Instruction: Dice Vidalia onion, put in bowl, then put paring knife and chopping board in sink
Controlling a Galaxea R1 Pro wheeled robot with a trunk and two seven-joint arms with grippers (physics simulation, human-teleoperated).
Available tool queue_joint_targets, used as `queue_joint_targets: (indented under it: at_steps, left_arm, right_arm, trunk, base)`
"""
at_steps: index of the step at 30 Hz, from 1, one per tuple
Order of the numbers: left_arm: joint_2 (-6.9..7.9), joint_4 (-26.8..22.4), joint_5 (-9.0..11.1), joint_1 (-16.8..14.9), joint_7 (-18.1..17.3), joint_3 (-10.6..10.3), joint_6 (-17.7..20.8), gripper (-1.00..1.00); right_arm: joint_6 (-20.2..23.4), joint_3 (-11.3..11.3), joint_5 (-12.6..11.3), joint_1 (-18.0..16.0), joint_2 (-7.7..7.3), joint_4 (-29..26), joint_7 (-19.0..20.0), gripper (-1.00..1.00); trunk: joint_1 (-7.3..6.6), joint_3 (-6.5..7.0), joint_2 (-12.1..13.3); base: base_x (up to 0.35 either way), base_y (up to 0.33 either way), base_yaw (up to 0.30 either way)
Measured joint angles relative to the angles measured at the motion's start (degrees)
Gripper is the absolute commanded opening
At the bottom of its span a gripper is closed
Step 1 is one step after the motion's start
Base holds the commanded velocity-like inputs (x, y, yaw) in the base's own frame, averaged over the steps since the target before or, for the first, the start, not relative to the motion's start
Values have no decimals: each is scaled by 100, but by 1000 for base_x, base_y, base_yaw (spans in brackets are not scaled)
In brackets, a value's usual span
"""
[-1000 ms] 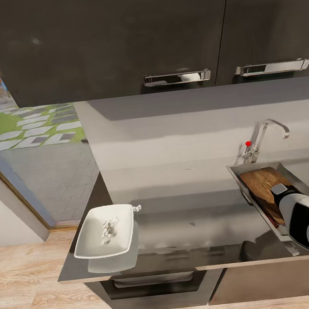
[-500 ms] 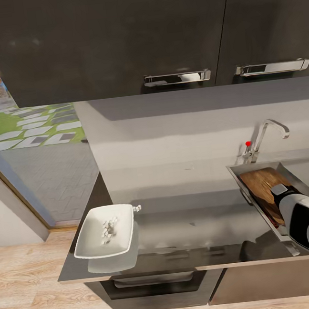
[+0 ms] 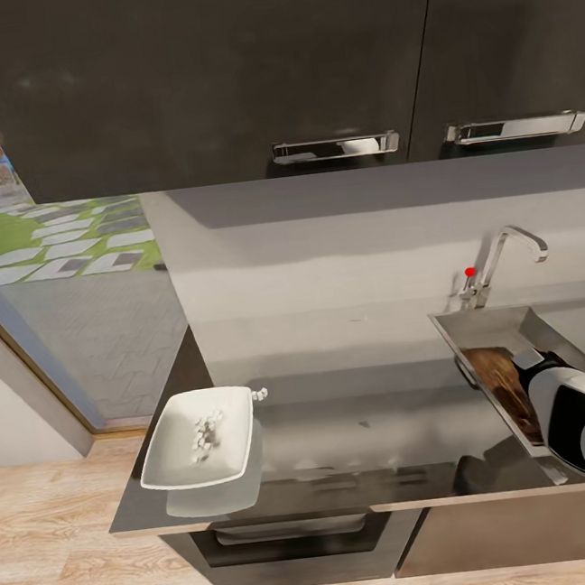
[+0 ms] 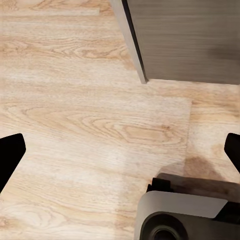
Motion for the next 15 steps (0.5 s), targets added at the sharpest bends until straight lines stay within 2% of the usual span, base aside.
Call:
queue_joint_targets:
  at_steps: [7,11,15]
  left_arm:
    - [-1,-1,2,0,0,0,0,100]
    - [-1,0,2,-1,0,0,0,100]
    - [-4,0,2,0,0,0,5,100]
  right_arm:
    - [38,49,4,0,-8,-4,-64,100]
    - [415,86,8,-13,-103,-32,-70,100]
    - [777,305,8,-69,-173,-55,-73,100]
  trunk:
    - [0,0,0]
    - [0,0,0]
    - [0,0,0]
  base:
    - [0,0,0]
    - [0,0,0]
    - [0,0,0]
